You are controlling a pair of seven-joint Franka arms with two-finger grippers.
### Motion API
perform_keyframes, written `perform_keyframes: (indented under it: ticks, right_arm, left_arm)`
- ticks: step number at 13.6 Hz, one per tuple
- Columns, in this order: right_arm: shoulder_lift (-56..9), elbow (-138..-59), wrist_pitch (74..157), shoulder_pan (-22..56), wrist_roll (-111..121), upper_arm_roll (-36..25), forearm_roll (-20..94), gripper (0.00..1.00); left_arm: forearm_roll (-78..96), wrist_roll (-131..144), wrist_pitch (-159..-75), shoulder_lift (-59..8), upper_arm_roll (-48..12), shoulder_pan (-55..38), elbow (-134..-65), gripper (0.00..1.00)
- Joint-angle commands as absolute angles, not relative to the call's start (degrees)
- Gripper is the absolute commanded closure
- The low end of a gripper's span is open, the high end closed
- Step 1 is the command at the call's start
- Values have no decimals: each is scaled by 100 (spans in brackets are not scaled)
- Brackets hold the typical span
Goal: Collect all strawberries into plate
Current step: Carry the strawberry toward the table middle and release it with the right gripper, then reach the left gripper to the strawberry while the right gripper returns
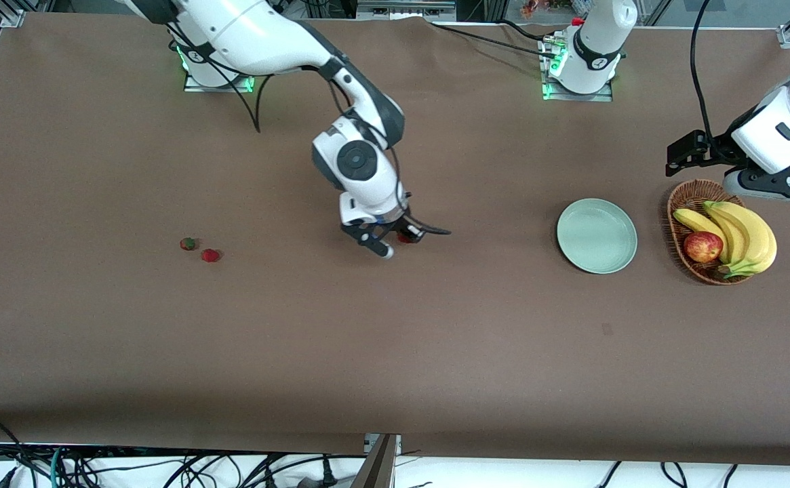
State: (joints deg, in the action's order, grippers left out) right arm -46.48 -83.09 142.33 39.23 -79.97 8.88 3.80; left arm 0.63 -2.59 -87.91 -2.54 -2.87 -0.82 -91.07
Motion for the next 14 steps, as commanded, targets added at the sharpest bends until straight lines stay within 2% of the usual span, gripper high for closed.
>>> perform_keyframes:
  ticks: [1, 3, 4, 5, 7, 9, 11, 14]
  right_arm:
    - [-4965, -8051, 14641, 4340, -8646, 809, 369, 56]
    - [-4948, -8094, 14704, 4482, -8789, 782, 343, 47]
    - [-4922, -8156, 14652, 4474, -8780, 756, 334, 23]
    - [-4904, -8165, 14460, 4474, -8763, 660, 334, 5]
    - [-4721, -8130, 13934, 4430, -8631, 458, 317, 1]
    - [-4326, -8130, 12847, 4290, -7872, 134, 325, 1]
    - [-3948, -8130, 11791, 3721, -6737, 88, 395, 1]
    - [-3683, -8165, 10796, 3069, -5313, 36, 378, 1]
  left_arm:
    - [114, -176, -8701, -264, -255, -105, -9114, 0]
    - [114, -176, -8745, -264, -264, -105, -9167, 0]
    - [114, -176, -8797, -264, -264, -114, -9245, 0]
    - [114, -176, -8911, -264, -264, -132, -9368, 0]
    - [114, -176, -9148, -264, -272, -176, -9623, 0]
    - [141, -176, -9351, -272, -281, -237, -9808, 0]
    - [158, -141, -9649, -272, -360, -308, -10088, 0]
    - [158, 734, -10395, -360, -999, -308, -10624, 0]
